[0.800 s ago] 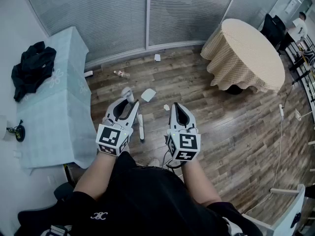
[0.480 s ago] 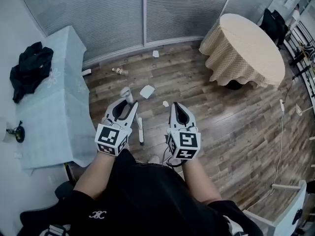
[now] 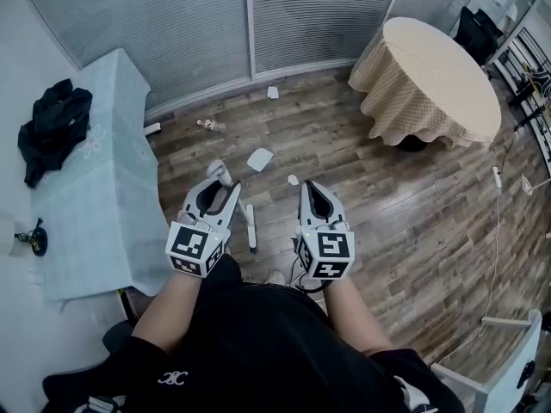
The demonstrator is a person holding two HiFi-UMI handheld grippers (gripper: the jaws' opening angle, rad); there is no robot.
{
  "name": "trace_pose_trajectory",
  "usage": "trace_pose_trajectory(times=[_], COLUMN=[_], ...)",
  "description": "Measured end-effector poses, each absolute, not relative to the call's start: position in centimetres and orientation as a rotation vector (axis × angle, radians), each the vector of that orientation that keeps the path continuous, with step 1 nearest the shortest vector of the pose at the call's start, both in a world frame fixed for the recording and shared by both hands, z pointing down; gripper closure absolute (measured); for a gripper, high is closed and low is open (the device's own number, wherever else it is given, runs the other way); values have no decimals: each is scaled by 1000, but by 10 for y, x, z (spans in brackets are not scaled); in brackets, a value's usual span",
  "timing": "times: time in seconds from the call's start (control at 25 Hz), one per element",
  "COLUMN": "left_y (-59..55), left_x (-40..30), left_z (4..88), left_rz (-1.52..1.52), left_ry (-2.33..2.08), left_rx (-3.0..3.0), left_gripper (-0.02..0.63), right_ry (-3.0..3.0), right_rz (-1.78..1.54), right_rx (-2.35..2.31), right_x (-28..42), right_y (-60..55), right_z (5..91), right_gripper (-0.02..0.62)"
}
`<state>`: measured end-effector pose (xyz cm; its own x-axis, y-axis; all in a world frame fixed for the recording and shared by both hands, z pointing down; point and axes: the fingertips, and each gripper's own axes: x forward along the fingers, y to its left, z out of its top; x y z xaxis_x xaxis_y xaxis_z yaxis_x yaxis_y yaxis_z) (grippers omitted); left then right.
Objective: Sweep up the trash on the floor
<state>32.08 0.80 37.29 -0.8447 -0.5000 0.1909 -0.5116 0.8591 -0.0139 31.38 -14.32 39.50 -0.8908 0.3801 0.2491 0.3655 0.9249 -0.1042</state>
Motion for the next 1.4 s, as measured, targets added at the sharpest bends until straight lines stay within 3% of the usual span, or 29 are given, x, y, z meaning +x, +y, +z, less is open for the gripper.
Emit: trace_pose_trajectory(times=[0.8,1.4], left_y=[161,299], left_x=[185,101], left_z=[406,423], left_rz=[2,42], left_ry=[-2802,-2848], left_rx=[888,667], left_gripper=[505,505], right_ry=[-2646,-2569], right_rz=[-62,-145], right_rx=[-589,-626], right_x=[155,88], right_y=[25,114], right_z=[420,438], right_gripper=[581,581])
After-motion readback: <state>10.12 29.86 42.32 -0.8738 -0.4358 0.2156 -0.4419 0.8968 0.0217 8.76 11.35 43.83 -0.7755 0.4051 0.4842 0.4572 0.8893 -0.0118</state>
